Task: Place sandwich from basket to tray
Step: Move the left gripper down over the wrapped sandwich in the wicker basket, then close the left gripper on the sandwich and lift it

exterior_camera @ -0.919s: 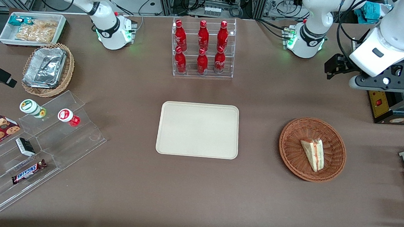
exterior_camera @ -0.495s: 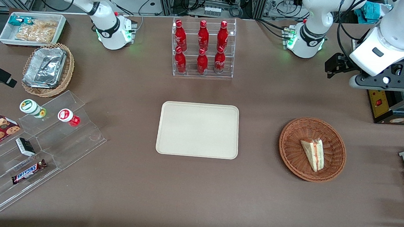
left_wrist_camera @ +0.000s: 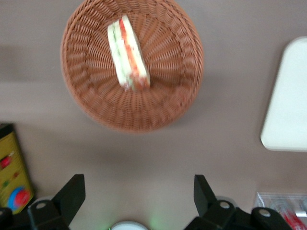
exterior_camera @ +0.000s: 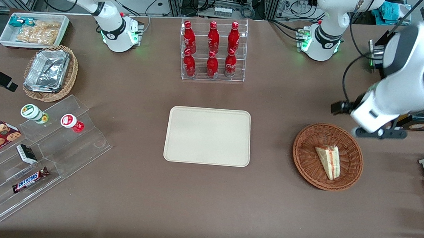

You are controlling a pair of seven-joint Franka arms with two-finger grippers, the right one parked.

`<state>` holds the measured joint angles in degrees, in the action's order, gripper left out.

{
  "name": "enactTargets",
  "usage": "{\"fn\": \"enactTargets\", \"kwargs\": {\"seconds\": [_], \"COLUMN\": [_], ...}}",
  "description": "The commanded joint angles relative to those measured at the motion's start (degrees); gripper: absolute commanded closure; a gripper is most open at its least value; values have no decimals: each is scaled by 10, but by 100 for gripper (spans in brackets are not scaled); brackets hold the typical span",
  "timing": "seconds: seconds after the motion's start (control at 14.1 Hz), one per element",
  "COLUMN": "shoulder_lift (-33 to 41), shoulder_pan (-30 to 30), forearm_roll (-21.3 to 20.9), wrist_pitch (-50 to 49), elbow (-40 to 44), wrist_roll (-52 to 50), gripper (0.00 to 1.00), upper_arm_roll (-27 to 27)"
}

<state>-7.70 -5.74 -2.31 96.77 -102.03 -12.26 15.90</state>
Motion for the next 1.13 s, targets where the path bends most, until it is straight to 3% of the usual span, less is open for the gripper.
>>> {"fn": "enactTargets", "kwargs": {"seconds": [0.0,0.21,0.64,0.85,1.06], "shoulder_lift": [1,-25,-85,-101,-104], "shoulder_pan": [-16,-22,-23,-16,-15], "forearm_roll": [3,3,12,11,9], "wrist_pitch": [125,259,324,360,367], "elbow": [-103,-171,-174,-168,-168], "wrist_roll": [-28,-47,-55,-162,-186], "gripper": [0,0,0,0,0], "upper_arm_roll": [-3,-13,-47,-46,-44]}}
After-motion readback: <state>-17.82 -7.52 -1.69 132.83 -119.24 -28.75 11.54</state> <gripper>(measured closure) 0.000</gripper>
